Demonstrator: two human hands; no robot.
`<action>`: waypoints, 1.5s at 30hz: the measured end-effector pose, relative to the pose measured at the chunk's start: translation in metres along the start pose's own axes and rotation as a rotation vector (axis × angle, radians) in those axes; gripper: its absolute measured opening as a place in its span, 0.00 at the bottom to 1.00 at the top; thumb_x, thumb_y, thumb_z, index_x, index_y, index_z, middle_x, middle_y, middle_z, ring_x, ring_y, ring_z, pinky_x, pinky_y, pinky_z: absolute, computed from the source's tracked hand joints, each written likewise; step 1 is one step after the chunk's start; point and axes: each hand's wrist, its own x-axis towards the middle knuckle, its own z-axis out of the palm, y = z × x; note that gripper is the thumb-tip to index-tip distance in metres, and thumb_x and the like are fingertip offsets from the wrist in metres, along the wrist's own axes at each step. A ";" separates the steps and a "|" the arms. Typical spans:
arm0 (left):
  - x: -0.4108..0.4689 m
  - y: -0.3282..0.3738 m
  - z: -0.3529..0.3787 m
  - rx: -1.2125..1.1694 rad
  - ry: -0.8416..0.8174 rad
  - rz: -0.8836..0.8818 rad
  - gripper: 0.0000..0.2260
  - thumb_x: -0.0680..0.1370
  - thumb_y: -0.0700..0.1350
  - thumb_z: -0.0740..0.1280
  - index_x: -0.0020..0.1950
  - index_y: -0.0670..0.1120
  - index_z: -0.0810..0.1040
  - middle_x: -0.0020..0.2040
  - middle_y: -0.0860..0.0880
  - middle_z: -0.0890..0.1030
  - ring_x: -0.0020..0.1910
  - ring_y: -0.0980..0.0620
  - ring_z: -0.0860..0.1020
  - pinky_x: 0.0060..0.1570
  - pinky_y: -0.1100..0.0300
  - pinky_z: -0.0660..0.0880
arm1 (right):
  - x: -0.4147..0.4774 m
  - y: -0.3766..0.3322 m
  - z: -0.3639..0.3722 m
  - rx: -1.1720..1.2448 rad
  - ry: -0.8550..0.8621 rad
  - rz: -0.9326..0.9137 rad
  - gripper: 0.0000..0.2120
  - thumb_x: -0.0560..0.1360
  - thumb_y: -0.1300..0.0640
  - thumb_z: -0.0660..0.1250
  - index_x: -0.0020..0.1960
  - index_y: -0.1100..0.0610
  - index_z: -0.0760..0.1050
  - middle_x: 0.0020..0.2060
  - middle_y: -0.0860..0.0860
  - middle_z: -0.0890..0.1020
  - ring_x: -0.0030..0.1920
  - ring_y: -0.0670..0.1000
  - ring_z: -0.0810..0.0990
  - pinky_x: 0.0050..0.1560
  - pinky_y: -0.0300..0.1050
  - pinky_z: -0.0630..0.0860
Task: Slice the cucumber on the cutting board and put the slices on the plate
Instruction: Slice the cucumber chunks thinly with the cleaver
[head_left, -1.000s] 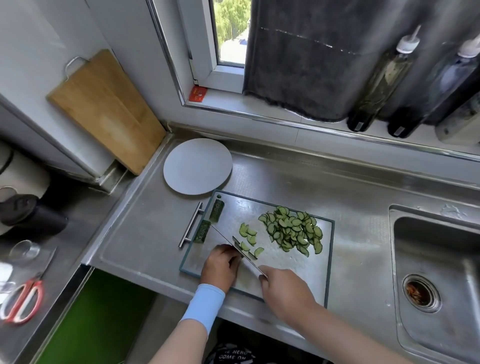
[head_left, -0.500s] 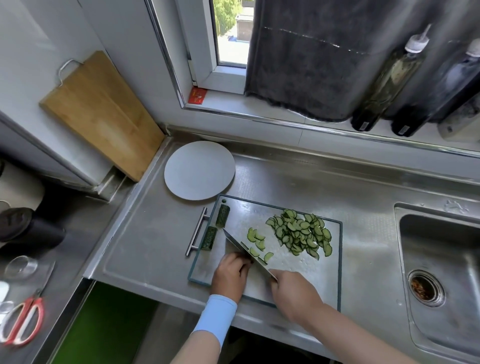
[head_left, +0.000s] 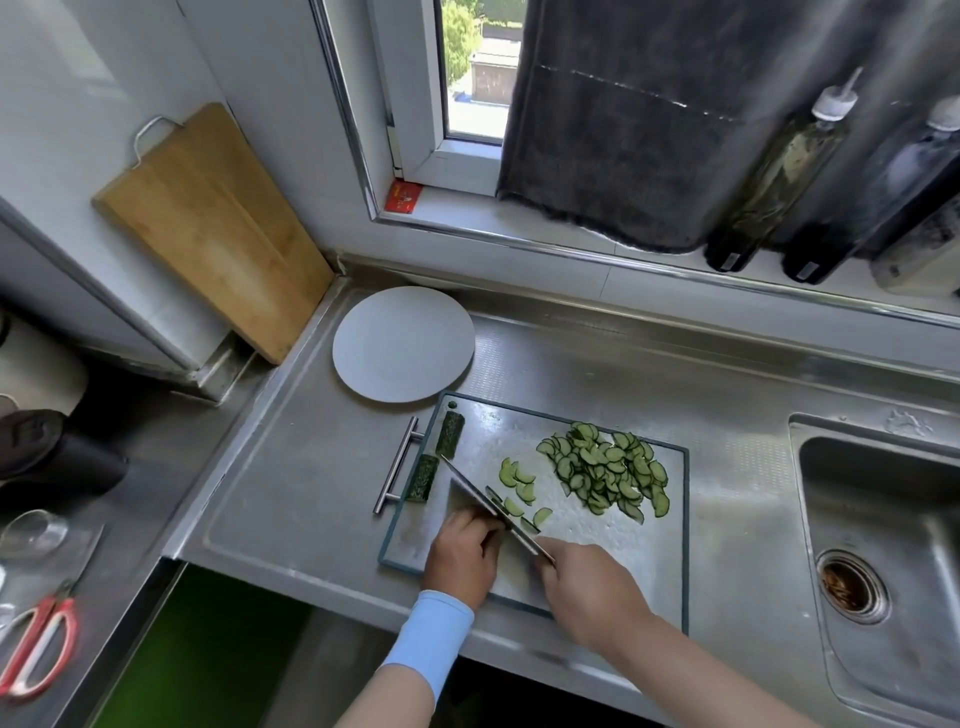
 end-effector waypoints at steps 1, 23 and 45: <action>0.000 0.000 -0.001 0.000 0.003 0.009 0.11 0.64 0.33 0.78 0.41 0.46 0.83 0.42 0.50 0.81 0.45 0.55 0.74 0.48 0.70 0.70 | -0.003 0.001 0.001 0.005 0.009 -0.003 0.11 0.80 0.54 0.55 0.40 0.46 0.66 0.31 0.47 0.74 0.34 0.50 0.70 0.32 0.43 0.65; 0.000 -0.012 0.003 -0.043 -0.021 0.103 0.07 0.68 0.33 0.75 0.41 0.44 0.82 0.42 0.49 0.79 0.44 0.51 0.76 0.43 0.61 0.74 | 0.009 -0.011 0.005 0.057 -0.027 0.068 0.16 0.79 0.56 0.55 0.34 0.42 0.61 0.30 0.43 0.71 0.32 0.44 0.67 0.31 0.38 0.63; 0.001 -0.015 0.001 -0.085 -0.026 0.078 0.09 0.67 0.35 0.77 0.41 0.46 0.82 0.42 0.52 0.80 0.43 0.55 0.76 0.45 0.69 0.73 | -0.029 0.006 0.006 0.074 0.007 0.066 0.16 0.81 0.55 0.54 0.34 0.47 0.64 0.29 0.47 0.71 0.30 0.46 0.66 0.32 0.41 0.62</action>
